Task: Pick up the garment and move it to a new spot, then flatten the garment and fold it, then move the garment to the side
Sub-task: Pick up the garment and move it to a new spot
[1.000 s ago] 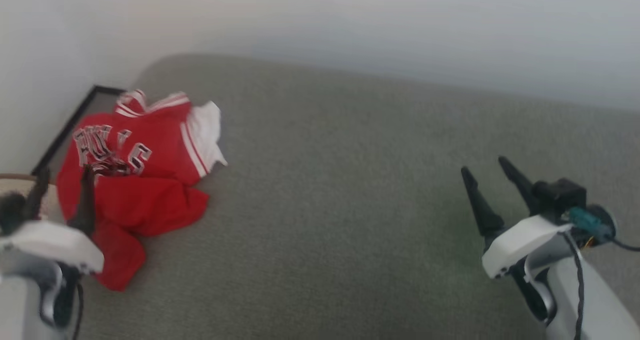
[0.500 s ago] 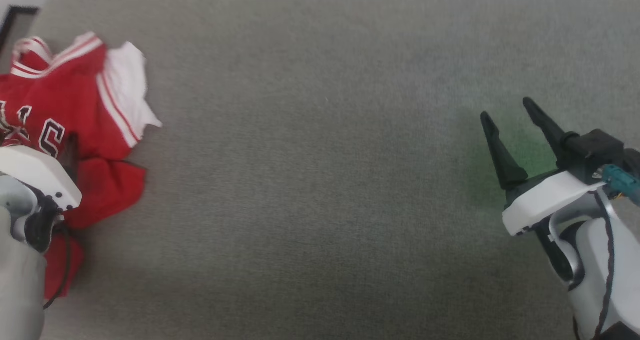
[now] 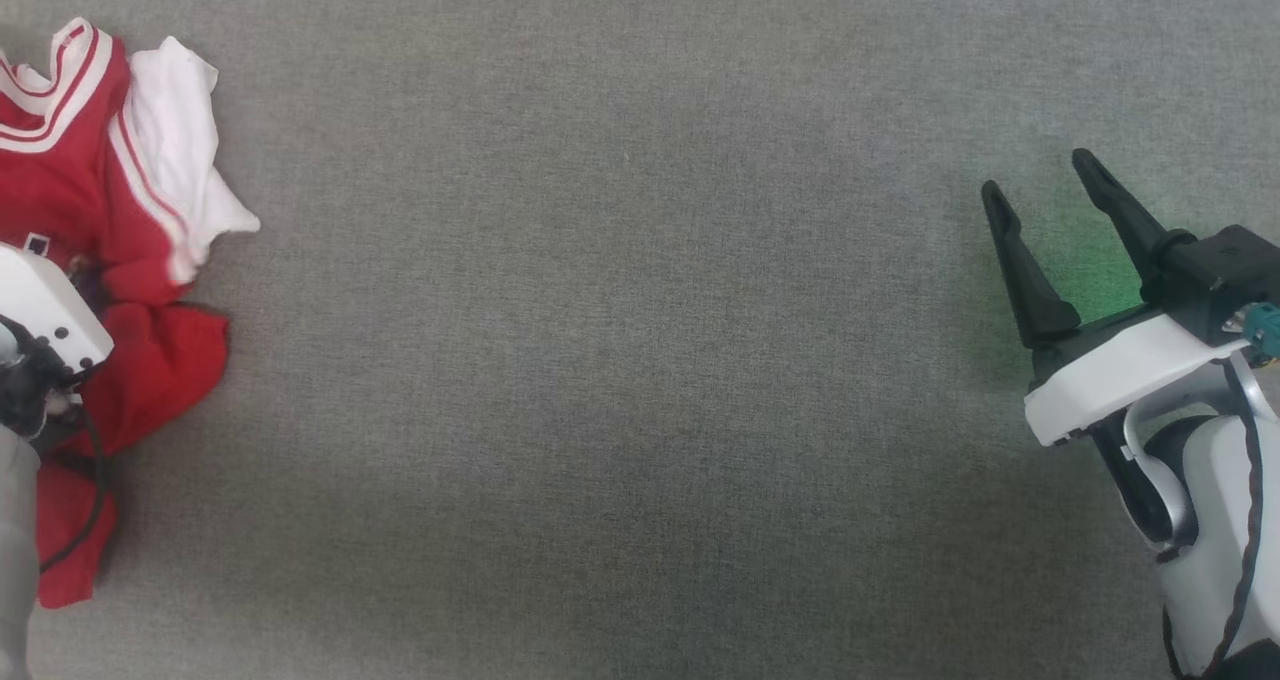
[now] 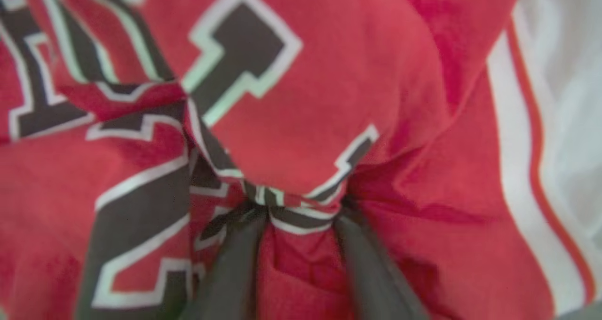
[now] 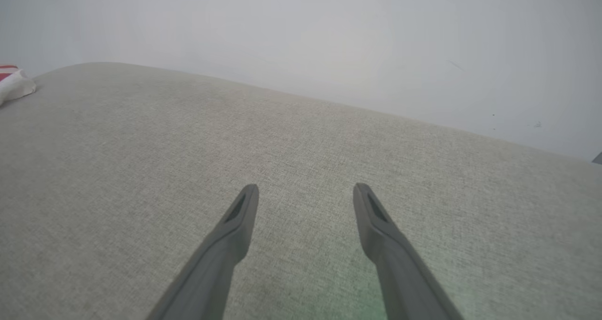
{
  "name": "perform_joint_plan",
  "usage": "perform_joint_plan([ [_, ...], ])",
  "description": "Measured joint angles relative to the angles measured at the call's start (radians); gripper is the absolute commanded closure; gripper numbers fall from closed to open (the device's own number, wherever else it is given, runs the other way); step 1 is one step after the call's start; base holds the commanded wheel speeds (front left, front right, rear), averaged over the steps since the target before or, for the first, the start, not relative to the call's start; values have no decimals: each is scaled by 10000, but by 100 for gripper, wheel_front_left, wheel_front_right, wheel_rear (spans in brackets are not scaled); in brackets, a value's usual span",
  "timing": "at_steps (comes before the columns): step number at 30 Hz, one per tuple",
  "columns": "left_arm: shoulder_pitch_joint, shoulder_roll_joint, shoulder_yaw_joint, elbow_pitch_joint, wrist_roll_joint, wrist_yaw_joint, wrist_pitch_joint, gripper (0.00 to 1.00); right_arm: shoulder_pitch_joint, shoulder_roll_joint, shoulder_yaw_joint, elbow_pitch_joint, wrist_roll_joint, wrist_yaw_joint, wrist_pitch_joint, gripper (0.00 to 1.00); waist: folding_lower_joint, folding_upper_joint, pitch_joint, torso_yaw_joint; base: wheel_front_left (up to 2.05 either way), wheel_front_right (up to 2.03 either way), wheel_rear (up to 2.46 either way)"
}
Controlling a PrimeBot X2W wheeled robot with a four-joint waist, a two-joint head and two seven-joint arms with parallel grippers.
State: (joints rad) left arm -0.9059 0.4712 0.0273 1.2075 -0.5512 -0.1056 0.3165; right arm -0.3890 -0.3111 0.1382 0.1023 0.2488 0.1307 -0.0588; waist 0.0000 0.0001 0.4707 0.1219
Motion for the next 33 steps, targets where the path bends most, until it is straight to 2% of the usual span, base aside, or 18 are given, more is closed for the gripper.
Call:
perform_joint_plan([
  [11, 47, 146, -389, 268, 82, -159, -809, 100, 91, 209, -44, 251, 40, 0, -121, 0, 0, -2, -678, 132, 0, 0, 0],
  [22, -224, 1279, -1026, -734, 437, -224, -1979, 100, 586, 539, -163, 819, 161, 0, -518, 0, 0, -1, -2078, 248, 0, 0, 0],
  [28, -495, 1889, -1599, -1931, 447, -226, -1918, 100, 816, 734, -228, 1068, 186, 0, -706, 0, 0, -1, -2791, 333, 0, 0, 0],
  [33, -743, 2431, -1979, -3062, 428, -226, -1473, 100, 965, 922, -249, 1220, 188, 0, -865, 0, 0, -1, -3295, 336, 0, 0, 0],
])
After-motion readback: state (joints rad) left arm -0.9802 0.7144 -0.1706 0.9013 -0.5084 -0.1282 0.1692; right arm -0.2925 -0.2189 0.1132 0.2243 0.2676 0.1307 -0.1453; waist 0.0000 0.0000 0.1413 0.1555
